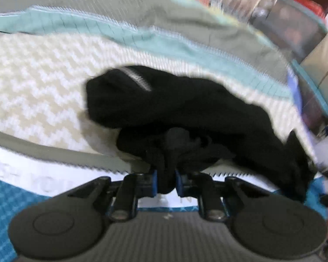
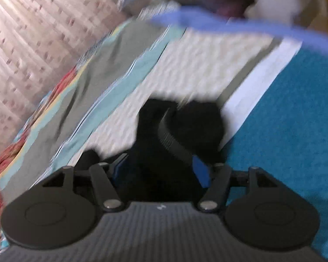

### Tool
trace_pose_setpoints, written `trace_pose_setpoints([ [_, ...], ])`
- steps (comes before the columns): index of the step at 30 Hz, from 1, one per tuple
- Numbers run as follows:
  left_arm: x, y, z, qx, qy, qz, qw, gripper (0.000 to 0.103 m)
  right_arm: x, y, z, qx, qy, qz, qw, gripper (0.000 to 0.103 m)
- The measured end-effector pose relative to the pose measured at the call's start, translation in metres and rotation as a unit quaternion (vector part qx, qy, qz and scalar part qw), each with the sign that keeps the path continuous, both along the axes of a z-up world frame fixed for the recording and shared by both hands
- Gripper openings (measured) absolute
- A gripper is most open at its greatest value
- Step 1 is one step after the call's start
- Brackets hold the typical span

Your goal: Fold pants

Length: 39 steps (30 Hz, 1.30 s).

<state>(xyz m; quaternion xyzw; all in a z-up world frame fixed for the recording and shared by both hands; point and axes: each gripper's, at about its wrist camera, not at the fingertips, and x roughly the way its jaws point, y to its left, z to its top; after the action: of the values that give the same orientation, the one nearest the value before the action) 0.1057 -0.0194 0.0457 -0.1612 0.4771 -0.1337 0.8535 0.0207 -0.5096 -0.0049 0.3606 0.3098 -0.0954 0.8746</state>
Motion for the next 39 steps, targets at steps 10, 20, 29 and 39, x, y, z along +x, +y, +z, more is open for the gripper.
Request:
trace_pose_setpoints([
  [10, -0.118, 0.159, 0.067, -0.063, -0.011, 0.099, 0.993, 0.013, 0.03, 0.039, 0.016, -0.097, 0.0, 0.078, 0.992, 0.066],
  [20, -0.182, 0.19, 0.06, -0.003, 0.023, 0.13, 0.9913, 0.025, 0.056, 0.101, 0.012, -0.125, -0.056, 0.175, 0.975, 0.066],
  [29, -0.155, 0.206, 0.063, -0.001, -0.028, 0.157, 0.9871, 0.051, 0.106, 0.262, -0.009, -0.117, -0.046, 0.44, 0.889, 0.077],
  [39, -0.079, 0.175, 0.058, 0.017, -0.041, 0.107, 0.9933, 0.062, 0.19, 0.261, 0.05, -0.129, -0.098, 0.381, 0.91, 0.007],
])
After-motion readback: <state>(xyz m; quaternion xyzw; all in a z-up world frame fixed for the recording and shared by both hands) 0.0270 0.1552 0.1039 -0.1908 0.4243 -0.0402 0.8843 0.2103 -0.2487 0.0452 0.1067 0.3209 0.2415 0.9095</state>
